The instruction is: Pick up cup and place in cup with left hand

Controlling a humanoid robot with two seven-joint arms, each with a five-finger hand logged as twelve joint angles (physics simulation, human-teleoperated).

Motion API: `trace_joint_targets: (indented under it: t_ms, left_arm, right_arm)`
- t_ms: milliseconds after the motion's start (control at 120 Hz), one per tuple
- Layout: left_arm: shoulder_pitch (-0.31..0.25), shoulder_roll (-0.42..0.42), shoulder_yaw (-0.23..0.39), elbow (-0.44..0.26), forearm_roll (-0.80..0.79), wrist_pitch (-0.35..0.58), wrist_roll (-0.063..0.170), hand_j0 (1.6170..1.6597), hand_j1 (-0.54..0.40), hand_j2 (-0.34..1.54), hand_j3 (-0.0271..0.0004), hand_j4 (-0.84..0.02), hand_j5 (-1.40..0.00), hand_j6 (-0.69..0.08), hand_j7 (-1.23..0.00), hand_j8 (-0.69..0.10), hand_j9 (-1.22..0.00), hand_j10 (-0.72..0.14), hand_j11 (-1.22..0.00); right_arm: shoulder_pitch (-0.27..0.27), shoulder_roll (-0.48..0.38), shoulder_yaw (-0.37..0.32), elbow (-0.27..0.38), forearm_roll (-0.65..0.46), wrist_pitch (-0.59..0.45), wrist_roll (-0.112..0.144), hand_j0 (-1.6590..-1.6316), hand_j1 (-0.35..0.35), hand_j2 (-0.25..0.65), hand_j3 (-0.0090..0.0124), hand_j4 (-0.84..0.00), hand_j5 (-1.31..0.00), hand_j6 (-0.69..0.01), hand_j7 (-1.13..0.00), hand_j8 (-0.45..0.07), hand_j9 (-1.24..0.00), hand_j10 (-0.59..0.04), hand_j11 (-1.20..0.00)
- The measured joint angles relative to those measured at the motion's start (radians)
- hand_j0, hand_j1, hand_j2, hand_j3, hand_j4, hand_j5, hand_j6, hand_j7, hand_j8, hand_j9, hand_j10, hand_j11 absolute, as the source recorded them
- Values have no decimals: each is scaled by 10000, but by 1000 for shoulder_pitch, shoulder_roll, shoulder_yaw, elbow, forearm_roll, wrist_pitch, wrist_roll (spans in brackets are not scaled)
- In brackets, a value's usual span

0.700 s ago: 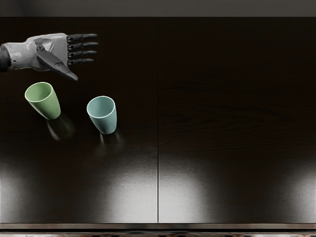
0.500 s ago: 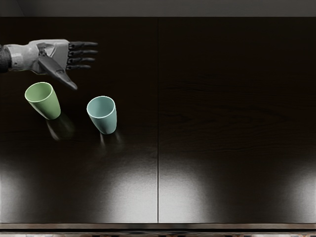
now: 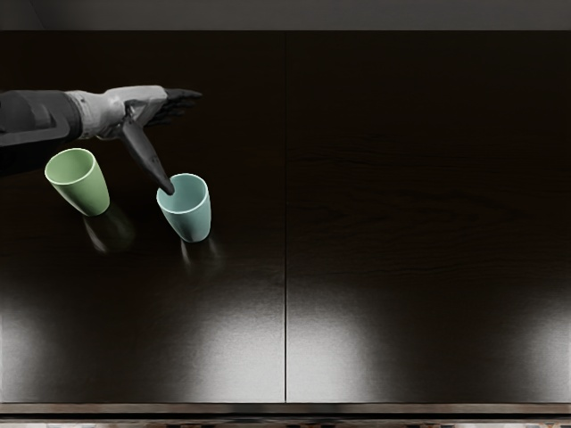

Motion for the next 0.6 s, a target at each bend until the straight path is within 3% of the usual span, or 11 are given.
trace_joint_targets:
  t_ms: [200,308,433,600]
  left_arm:
    - [-51,3,105,-96,24,83,-9,16580,3401,26,0,-106,-112,-114,-110,-112,-109,-103,-108]
    - [-96,2,202,-164,30,213,-10,16580,3394,29,0,-111,-119,-119,-117,-117,-116,-109,-115]
    - [-100,-40,300,-216,47,383,-11,16581,3275,50,0,-210,-249,-218,-248,-217,-247,-208,-246]
    - [-93,-69,359,-232,70,508,-7,16581,2779,134,0,-620,-786,-629,-784,-627,-783,-620,-782]
  right_arm:
    - [0,0,0,0,0,0,0,-16581,-3491,0,0,-3,-1,-5,0,-3,0,-2,0]
    - [0,0,0,0,0,0,0,-16581,-3491,0,0,-3,-1,-5,0,-3,0,-2,0]
    - [0,0,0,0,0,0,0,-16581,-3491,0,0,-3,-1,-4,0,-3,0,-2,0]
    - [0,0,0,0,0,0,0,-16581,-3491,0,0,-3,-1,-5,0,-3,0,-2,0]
